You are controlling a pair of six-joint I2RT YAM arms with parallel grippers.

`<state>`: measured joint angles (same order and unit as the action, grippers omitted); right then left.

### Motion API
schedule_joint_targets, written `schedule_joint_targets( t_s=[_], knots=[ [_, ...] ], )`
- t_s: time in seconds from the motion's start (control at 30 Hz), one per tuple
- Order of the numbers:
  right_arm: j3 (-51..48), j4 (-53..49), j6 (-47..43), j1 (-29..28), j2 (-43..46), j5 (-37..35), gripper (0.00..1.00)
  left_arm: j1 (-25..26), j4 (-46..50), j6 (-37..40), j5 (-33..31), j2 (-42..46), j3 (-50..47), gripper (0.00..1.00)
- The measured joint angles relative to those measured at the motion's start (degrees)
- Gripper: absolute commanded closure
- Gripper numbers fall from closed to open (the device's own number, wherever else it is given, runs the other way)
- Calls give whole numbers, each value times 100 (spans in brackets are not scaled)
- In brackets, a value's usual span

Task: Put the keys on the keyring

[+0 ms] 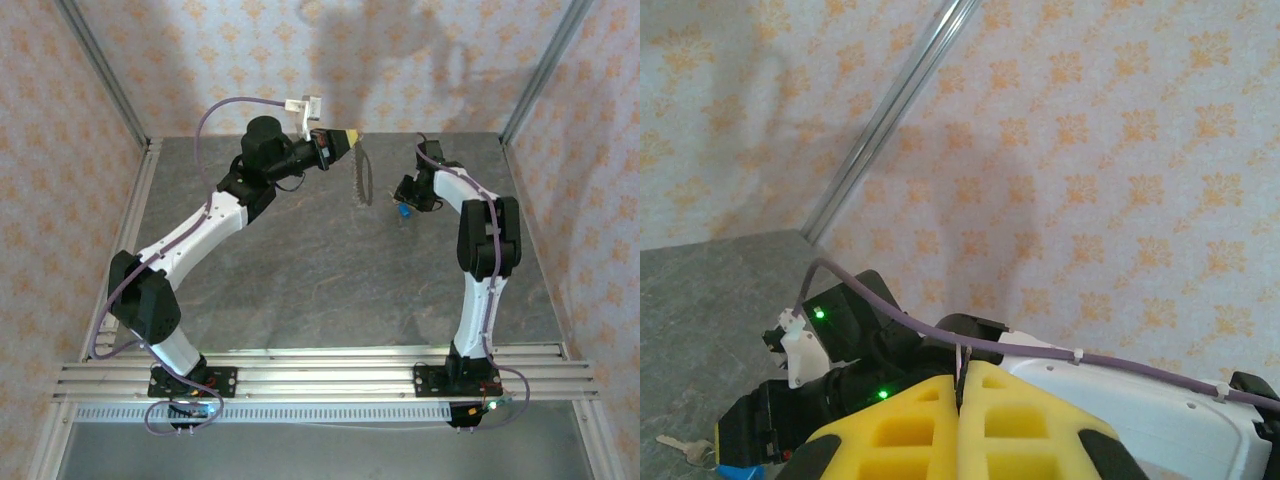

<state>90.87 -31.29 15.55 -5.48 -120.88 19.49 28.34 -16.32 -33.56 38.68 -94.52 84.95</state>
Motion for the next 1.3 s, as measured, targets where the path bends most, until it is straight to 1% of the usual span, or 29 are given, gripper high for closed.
schedule_joint_targets(
  t_s=[0.23,0.47,0.6,0.63,0.93,1.23,1.27,1.3],
  knots=[
    [-92,50,-9,0,-61,184,77,0,-11,-2,-17,0,-68,100],
    [-542,345,66,26,70,339,87,0,-85,-11,-17,0,-68,100],
    [-824,544,133,26,216,435,99,0,-105,-66,-17,0,-68,100],
    [-896,588,155,26,264,463,100,0,-105,-68,-17,0,-68,100],
    [-1851,754,240,-31,964,669,100,0,-105,-87,-17,0,-68,100],
    [-3416,920,393,-245,2487,839,100,0,-111,-90,-17,44,-81,100],
    [-3567,914,400,-249,2653,841,97,0,-111,-90,-15,44,-83,100],
    [-3713,907,424,-247,2833,837,90,0,-111,-92,-15,52,-92,100]
  ],
)
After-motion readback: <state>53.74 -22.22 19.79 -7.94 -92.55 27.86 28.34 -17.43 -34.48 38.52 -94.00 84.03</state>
